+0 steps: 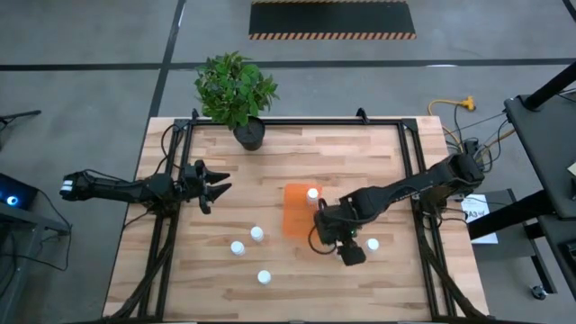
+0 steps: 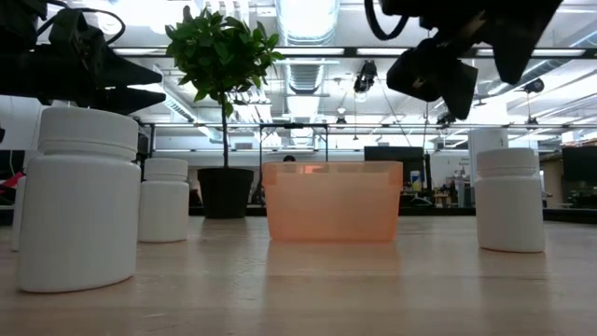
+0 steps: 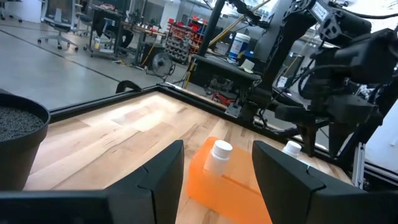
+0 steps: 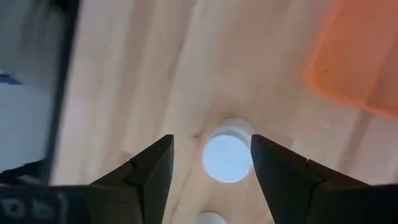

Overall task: Pick and place pill bottles into a basket
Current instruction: Put the white pill bottle into the orange bin

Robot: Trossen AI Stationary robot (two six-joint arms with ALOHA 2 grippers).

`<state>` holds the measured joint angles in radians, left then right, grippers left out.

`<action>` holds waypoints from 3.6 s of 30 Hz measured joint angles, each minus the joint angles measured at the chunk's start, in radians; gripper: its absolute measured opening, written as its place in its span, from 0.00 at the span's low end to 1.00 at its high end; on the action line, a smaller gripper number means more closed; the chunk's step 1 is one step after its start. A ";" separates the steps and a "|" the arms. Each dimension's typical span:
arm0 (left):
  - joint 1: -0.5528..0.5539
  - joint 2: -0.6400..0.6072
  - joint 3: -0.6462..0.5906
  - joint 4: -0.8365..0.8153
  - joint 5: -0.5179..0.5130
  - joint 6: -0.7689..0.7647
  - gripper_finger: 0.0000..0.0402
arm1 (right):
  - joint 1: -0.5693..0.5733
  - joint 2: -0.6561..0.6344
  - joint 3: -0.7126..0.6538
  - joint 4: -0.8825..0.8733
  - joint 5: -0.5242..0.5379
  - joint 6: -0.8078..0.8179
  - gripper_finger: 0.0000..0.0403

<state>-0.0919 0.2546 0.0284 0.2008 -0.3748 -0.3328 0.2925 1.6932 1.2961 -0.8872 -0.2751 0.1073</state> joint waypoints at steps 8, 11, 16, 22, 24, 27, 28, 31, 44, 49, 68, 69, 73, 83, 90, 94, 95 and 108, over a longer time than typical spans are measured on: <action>0.000 0.000 0.000 0.000 0.000 0.000 0.43 | 0.058 0.002 0.000 -0.028 0.145 0.011 0.50; 0.000 0.000 0.000 0.000 0.000 0.000 0.43 | 0.070 0.002 0.000 -0.029 0.143 0.023 0.50; 0.000 0.000 0.000 0.000 0.000 0.000 0.43 | 0.077 0.002 0.000 -0.030 0.143 0.067 0.50; 0.000 0.000 0.000 0.000 0.000 0.000 0.43 | 0.074 0.002 0.000 -0.030 0.145 0.075 0.51; 0.000 0.000 0.000 0.000 0.000 0.000 0.43 | 0.074 0.002 0.000 -0.030 0.145 0.077 0.54; 0.000 0.000 0.000 0.000 0.000 0.000 0.43 | 0.074 0.002 0.000 -0.029 0.145 0.077 0.59; 0.000 0.000 0.000 0.000 0.000 0.000 0.43 | 0.075 0.002 0.000 -0.030 0.145 0.077 0.61; 0.000 0.000 0.000 0.000 0.000 0.000 0.43 | 0.076 0.002 0.000 -0.029 0.146 0.070 0.67; 0.000 0.000 0.000 0.000 0.000 0.000 0.43 | 0.087 0.005 -0.061 0.000 0.147 0.069 0.76; 0.000 0.000 0.000 0.000 0.000 0.000 0.43 | 0.087 0.006 -0.078 0.042 0.147 0.068 0.74; 0.000 0.000 0.000 0.000 0.000 0.000 0.43 | 0.087 0.010 -0.155 0.147 0.148 0.050 0.68; 0.000 0.000 0.000 0.000 0.000 0.000 0.43 | 0.087 0.010 -0.155 0.146 0.151 0.050 0.67; 0.000 0.000 0.000 0.000 0.000 0.000 0.43 | 0.087 0.010 -0.159 0.144 0.171 0.047 0.61; 0.000 0.000 0.000 0.000 0.000 0.000 0.43 | 0.086 0.010 -0.158 0.144 0.171 0.031 0.40; 0.000 0.000 0.000 0.000 0.000 0.000 0.43 | 0.082 0.010 -0.124 0.112 0.170 0.013 0.36; 0.000 0.000 0.000 0.000 0.000 0.000 0.43 | 0.065 0.010 -0.077 0.032 0.171 0.014 0.36; 0.000 0.000 0.000 0.000 0.000 0.000 0.43 | 0.060 0.010 -0.066 0.016 0.171 0.015 0.36; 0.000 0.000 0.000 0.000 0.000 0.000 0.43 | -0.022 0.010 0.091 -0.113 0.193 -0.058 0.36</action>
<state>-0.0921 0.2546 0.0284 0.2011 -0.3748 -0.3328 0.2703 1.7035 1.3867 -1.0004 -0.0820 0.0498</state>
